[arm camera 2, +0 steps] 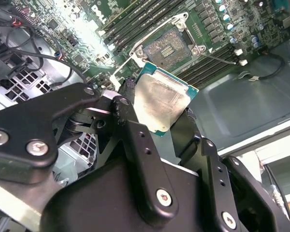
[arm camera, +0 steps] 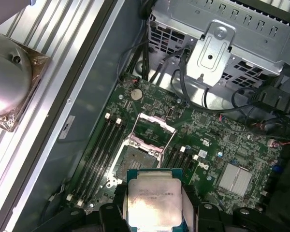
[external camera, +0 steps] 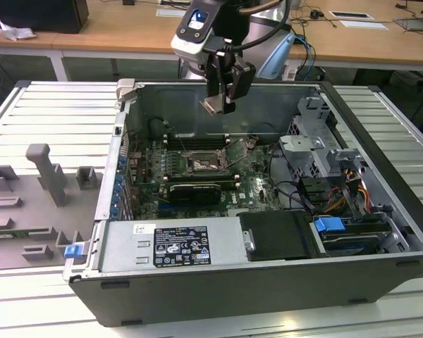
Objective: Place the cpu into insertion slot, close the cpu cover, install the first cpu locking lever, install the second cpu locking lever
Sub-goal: 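Place the cpu into insertion slot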
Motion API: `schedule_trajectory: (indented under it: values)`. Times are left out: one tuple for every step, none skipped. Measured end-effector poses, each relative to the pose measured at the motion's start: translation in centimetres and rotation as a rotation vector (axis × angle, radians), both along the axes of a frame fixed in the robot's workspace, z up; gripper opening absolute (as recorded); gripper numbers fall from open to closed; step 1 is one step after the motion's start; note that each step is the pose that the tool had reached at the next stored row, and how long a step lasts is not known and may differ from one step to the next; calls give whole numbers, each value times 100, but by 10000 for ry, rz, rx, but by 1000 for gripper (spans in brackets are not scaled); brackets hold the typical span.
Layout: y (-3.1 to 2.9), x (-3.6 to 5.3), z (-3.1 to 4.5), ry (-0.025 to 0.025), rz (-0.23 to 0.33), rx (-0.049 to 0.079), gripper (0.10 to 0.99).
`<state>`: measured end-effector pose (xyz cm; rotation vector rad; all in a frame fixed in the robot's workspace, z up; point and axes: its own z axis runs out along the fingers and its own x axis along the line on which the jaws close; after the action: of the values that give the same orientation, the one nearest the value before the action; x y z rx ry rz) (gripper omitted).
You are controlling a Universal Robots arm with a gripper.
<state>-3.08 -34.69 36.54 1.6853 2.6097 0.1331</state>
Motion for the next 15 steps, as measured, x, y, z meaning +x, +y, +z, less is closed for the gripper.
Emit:
schedule_trajectory:
  values:
    - [0, 0, -1, 0, -43, 0, 537]
    - [0, 0, -2, 0, -71, 0, 537]
    - [0, 0, -2, -1, -95, 1, 537]
    - [0, 0, -2, -1, -114, 1, 537]
    - [0, 0, -3, -1, -143, 1, 537]
    - [0, 0, -3, -1, -164, 1, 537]
    - [0, 0, -3, 0, -196, 1, 537]
    - [0, 0, -3, 0, -236, 1, 537]
    - [0, 0, -3, -1, -287, 1, 537]
    - [0, 0, -4, -1, -329, 1, 537]
    - [0, 0, -4, 0, -384, 1, 537]
    - [0, 0, -4, -1, -502, 1, 537]
    - [0, 0, -5, 0, -571, 1, 537]
    - [0, 0, -5, 0, -617, 1, 537]
    - [0, 0, -5, 0, -650, 0, 537]
